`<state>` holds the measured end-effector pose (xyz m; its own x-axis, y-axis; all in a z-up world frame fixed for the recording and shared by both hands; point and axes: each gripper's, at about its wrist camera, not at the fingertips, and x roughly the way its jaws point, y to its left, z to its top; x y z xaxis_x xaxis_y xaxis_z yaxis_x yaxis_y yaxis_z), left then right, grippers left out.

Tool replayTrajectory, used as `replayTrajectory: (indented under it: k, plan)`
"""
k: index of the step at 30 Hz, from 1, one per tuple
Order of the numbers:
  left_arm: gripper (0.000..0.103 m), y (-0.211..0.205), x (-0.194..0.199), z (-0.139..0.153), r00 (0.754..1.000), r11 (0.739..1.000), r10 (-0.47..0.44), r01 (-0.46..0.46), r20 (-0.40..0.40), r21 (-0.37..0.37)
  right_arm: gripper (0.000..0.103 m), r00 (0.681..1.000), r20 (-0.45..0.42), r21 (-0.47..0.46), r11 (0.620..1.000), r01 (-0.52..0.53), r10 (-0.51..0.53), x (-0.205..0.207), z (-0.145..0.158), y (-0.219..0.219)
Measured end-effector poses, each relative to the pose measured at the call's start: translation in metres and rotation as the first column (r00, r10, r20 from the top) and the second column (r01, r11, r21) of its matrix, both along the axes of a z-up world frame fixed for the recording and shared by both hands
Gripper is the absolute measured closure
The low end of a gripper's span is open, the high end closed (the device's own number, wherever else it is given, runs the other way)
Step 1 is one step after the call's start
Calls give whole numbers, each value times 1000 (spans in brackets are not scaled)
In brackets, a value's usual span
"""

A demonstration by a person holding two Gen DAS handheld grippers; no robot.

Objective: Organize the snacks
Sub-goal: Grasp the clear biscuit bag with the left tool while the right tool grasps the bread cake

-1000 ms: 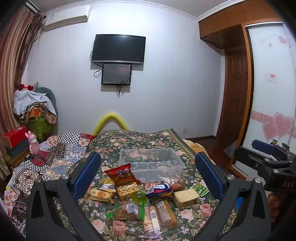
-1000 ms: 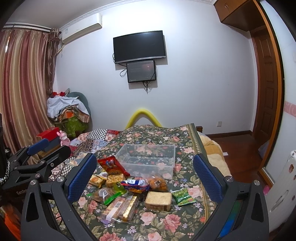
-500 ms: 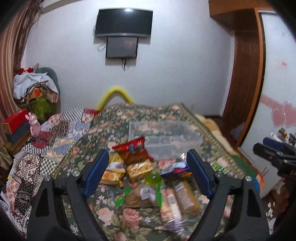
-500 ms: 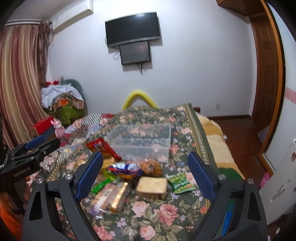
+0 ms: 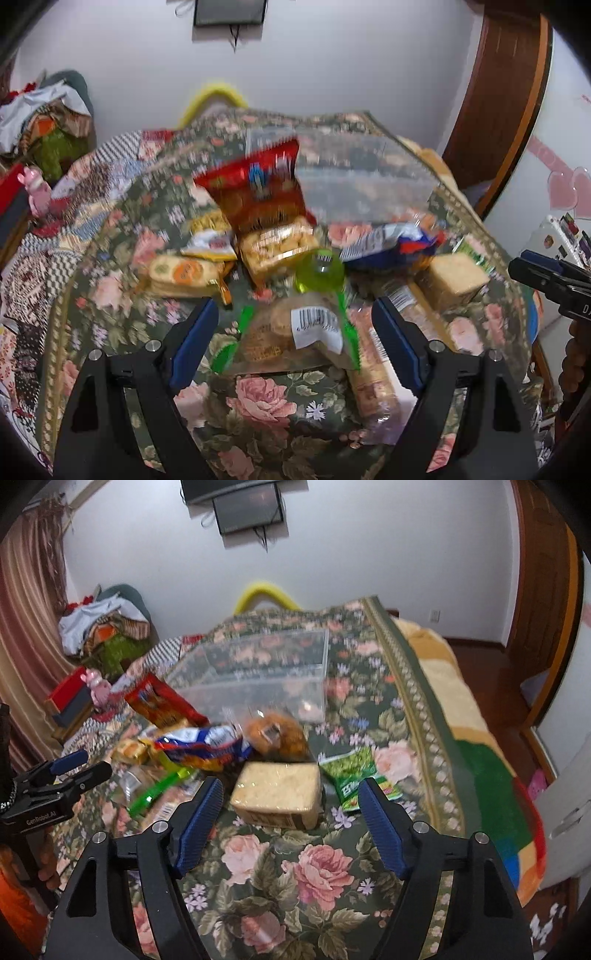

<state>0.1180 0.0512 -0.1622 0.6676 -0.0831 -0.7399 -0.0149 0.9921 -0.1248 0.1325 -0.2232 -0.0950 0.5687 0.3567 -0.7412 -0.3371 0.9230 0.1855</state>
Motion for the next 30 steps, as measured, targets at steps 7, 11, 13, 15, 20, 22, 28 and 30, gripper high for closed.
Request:
replayTrajectory:
  k: [7, 11, 13, 15, 20, 22, 28, 30]
  plan:
    - [17, 5, 20, -35, 996, 999, -6, 1, -95, -48, 30, 996, -87, -2, 999, -35, 34, 16, -25, 12]
    - [13, 5, 25, -45, 994, 997, -19, 11, -109, -72, 30, 989, -134, 11, 998, -63, 64, 25, -36, 20]
    - [12, 5, 28, -49, 994, 997, -19, 12, -107, -73, 28, 988, -140, -7, 997, -70, 69, 28, -40, 26]
    - [11, 6, 31, -52, 994, 996, -18, 8, -107, -88, 25, 988, -138, -12, 997, -76, 73, 29, -41, 29]
    - [10, 16, 37, -59, 993, 988, 0, -17, -114, -152, 22, 987, -141, -37, 996, -78, 72, 36, -48, 34]
    - [10, 19, 39, -60, 994, 986, 5, -23, -112, -163, 22, 988, -142, -39, 997, -74, 68, 37, -51, 35]
    - [24, 20, 38, -58, 995, 991, 9, -22, -98, -135, 25, 991, -119, -50, 996, -73, 67, 37, -51, 39]
    - [26, 19, 34, -55, 995, 991, 12, -24, -94, -132, 26, 991, -112, -57, 996, -76, 69, 36, -49, 39]
